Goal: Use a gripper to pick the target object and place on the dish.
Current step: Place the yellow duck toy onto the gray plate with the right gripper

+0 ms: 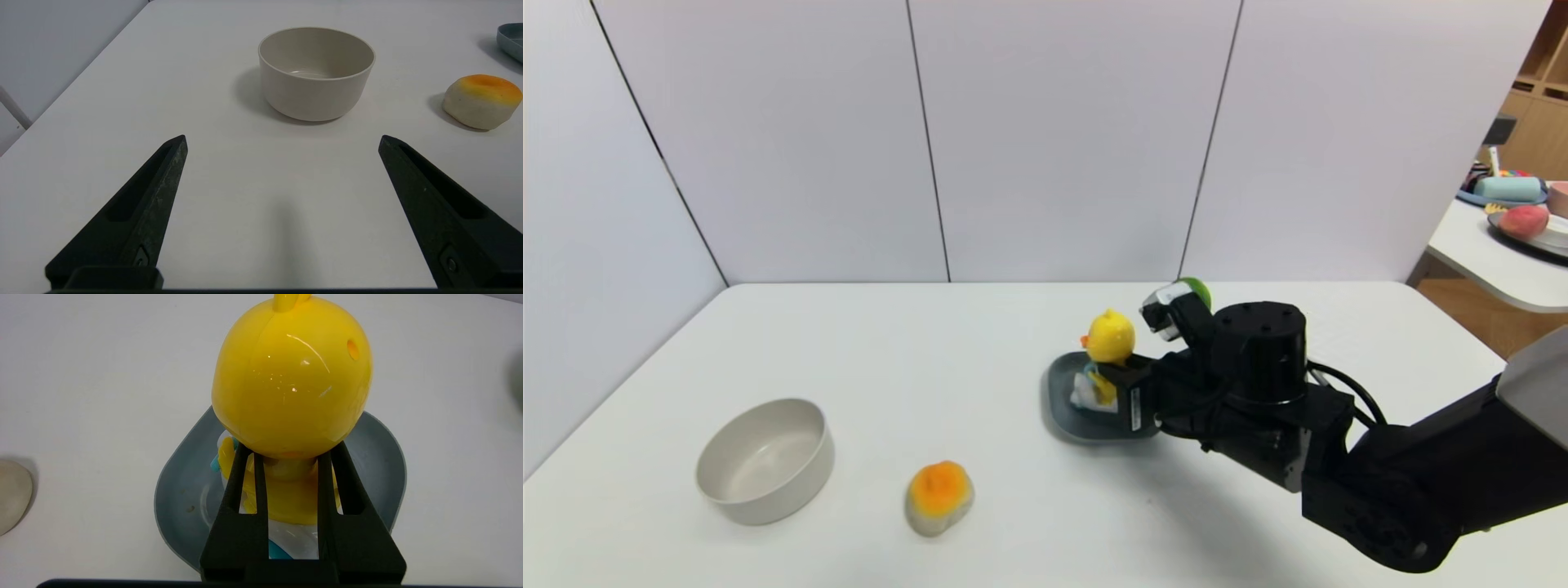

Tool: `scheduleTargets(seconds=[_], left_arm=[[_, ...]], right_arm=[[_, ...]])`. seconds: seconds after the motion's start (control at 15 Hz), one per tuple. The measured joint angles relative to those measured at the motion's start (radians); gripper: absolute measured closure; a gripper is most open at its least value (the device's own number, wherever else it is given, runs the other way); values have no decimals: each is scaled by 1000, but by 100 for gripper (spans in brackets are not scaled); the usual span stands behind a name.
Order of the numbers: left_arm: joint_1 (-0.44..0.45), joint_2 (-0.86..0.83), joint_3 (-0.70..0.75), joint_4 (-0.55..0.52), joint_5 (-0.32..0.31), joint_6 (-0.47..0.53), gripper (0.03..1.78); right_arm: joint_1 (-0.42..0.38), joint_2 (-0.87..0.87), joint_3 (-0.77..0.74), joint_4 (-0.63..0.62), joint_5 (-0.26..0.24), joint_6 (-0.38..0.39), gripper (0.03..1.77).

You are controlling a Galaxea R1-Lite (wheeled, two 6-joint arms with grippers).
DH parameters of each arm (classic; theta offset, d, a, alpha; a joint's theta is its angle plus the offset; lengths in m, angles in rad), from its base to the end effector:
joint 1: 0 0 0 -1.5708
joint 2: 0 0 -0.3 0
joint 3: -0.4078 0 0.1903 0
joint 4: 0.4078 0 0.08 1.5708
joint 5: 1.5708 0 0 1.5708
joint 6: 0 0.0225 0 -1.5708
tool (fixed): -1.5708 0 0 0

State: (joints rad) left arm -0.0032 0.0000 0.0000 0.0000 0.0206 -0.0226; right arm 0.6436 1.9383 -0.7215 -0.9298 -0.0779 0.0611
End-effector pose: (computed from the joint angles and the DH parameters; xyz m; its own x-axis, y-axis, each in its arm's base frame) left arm -0.0228 0.0005 0.0755 0.9998 0.0174 0.0000 -0.0174 0.9996 -0.0226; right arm 0.2709 0.2011 0.1133 0.8116 0.5115 -0.2822 -0.5237 0.8511 0.0366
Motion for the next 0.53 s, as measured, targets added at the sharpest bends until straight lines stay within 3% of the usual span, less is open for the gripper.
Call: scheduleTargets(seconds=[0.53], left_arm=[[0, 0, 0, 0, 0, 0, 12]], right_arm=[[3, 28, -14, -2, 1, 0, 146]])
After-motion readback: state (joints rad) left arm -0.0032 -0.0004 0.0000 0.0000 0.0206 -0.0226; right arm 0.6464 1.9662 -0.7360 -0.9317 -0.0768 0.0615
